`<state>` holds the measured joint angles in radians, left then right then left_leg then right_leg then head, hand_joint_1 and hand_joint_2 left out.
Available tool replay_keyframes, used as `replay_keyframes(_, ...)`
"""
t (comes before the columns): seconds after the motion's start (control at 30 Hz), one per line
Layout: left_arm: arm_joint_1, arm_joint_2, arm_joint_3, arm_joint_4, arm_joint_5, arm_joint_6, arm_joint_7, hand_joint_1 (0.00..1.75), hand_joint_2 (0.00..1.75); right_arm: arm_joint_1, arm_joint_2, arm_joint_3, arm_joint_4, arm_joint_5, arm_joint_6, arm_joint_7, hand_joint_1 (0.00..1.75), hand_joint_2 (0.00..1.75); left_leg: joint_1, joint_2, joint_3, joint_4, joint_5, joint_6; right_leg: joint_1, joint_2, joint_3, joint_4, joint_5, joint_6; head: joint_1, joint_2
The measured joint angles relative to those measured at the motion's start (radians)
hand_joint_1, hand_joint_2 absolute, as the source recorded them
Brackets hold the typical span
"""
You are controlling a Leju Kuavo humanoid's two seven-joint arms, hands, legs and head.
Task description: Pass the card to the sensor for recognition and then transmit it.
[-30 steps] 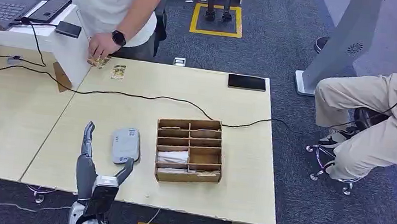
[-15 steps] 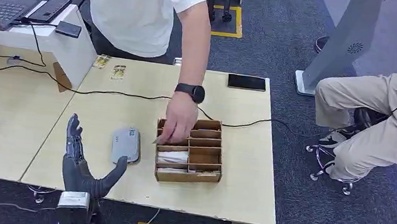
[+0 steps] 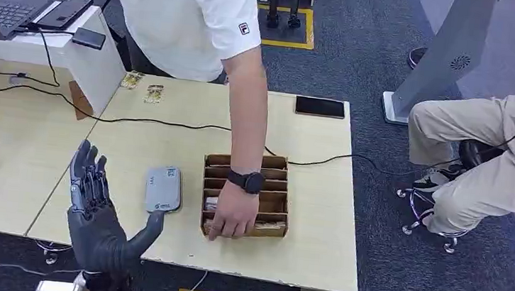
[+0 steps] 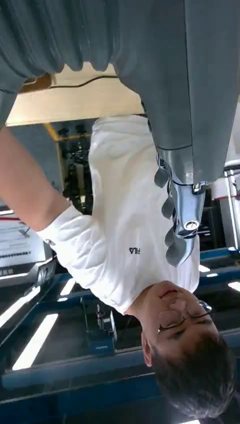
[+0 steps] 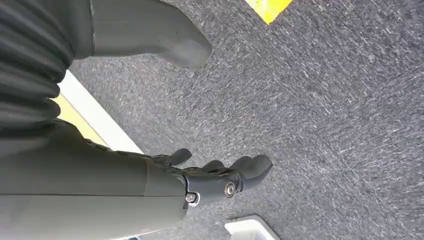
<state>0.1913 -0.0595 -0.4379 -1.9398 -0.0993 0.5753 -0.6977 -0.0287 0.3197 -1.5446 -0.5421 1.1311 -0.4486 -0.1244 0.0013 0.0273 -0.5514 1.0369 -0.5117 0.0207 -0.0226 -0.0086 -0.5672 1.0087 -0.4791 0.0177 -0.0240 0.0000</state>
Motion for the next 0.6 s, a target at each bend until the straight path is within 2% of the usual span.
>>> replay_keyframes(0.2,-0.007,-0.001,-0.016,-0.029,0.052,-0.003,0.000,0.00,1.75,0.000,0.000,0.000,0.010,-0.007,-0.018,-0.011,0.00,1.75,0.000,0.000,0.000,0.000,0.000,0.000,0.000,0.000,0.000,0.000,0.000,0.000,0.000,0.000)
replay_keyframes(0.37,-0.001,-0.028,-0.013,-0.084,0.118,-0.079,0.000,0.00,1.75,-0.001,0.000,0.000,0.032,-0.026,-0.053,-0.025,0.00,1.75,0.000,0.000,0.000,0.000,0.000,0.000,0.000,0.000,0.000,0.000,0.000,0.000,0.000,0.000)
replay_keyframes(0.4,-0.001,-0.032,-0.013,-0.095,0.102,-0.071,0.000,0.00,1.75,-0.001,0.000,0.000,0.035,-0.026,-0.053,-0.027,0.00,1.75,0.000,0.000,0.000,0.000,0.000,0.000,0.000,0.000,0.000,0.000,0.000,0.000,0.000,0.000)
replay_keyframes(0.53,-0.029,-0.024,-0.044,-0.118,-0.032,0.097,0.000,0.00,1.75,-0.001,0.000,0.000,0.041,-0.019,-0.049,-0.029,0.00,1.75,0.000,0.000,0.000,0.000,0.000,0.000,0.000,0.000,0.000,0.000,0.000,0.000,0.000,0.000)
replay_keyframes(0.6,-0.039,-0.022,-0.066,-0.119,-0.123,0.111,0.000,0.00,1.75,-0.001,0.000,0.000,0.040,-0.004,-0.039,-0.028,0.00,1.75,0.000,0.000,0.000,0.000,0.000,0.000,0.000,0.000,0.000,0.000,0.000,0.000,0.000,0.000)
